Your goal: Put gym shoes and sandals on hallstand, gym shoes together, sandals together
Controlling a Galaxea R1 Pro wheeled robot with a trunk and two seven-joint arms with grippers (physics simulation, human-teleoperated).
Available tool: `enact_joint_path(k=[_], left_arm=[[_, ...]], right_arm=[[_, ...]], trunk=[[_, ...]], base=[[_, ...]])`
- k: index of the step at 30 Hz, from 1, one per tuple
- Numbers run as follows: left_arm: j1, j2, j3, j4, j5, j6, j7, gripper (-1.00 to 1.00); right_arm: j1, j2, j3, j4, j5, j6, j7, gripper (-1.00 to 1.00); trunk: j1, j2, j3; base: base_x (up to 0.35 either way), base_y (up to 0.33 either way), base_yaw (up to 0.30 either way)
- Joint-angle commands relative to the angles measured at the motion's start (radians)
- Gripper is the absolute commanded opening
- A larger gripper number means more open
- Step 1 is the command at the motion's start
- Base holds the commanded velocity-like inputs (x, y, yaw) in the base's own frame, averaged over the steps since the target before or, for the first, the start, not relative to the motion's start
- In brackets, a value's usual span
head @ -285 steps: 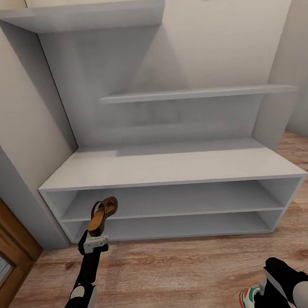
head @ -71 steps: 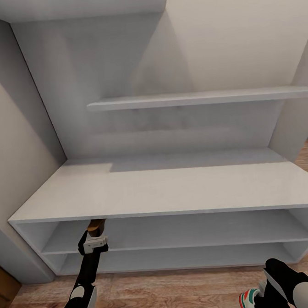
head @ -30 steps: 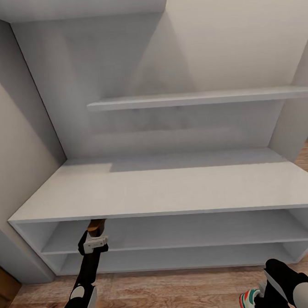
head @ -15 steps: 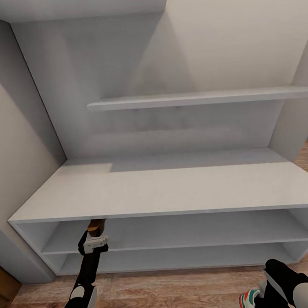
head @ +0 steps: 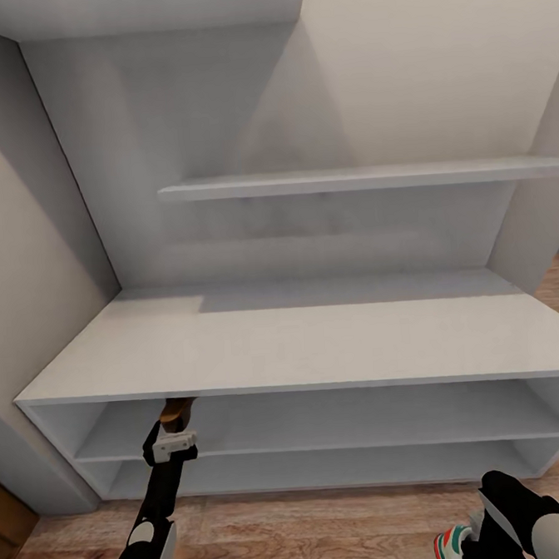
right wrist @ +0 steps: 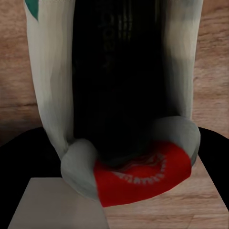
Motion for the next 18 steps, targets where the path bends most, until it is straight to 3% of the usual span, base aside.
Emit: enact_joint_path(k=[1,8,18], left_arm=[[0.0,0.0,0.0,0.001,0.0,0.0,0.0,-1.0],[0.0,0.0,0.0,0.007,0.0,-0.001,0.0,-1.0],[0.0,0.0,-0.001,0.008,0.0,-0.001,0.0,-1.0]], right_arm=[[0.0,0.0,0.0,0.0,0.0,0.0,0.0,-1.0],[0.001,0.0,0.0,0.0,0.0,0.0,0.0,-1.0],[0.002,0.0,0.0,0.0,0.0,0.0,0.0,-1.0]], trunk=[[0.0,0.0,0.0],[0.0,0.0,0.0],[0.0,0.0,0.0]], base=[[0.045,0.0,0.0],[0.121,0.0,0.0],[0.028,0.0,0.0]])
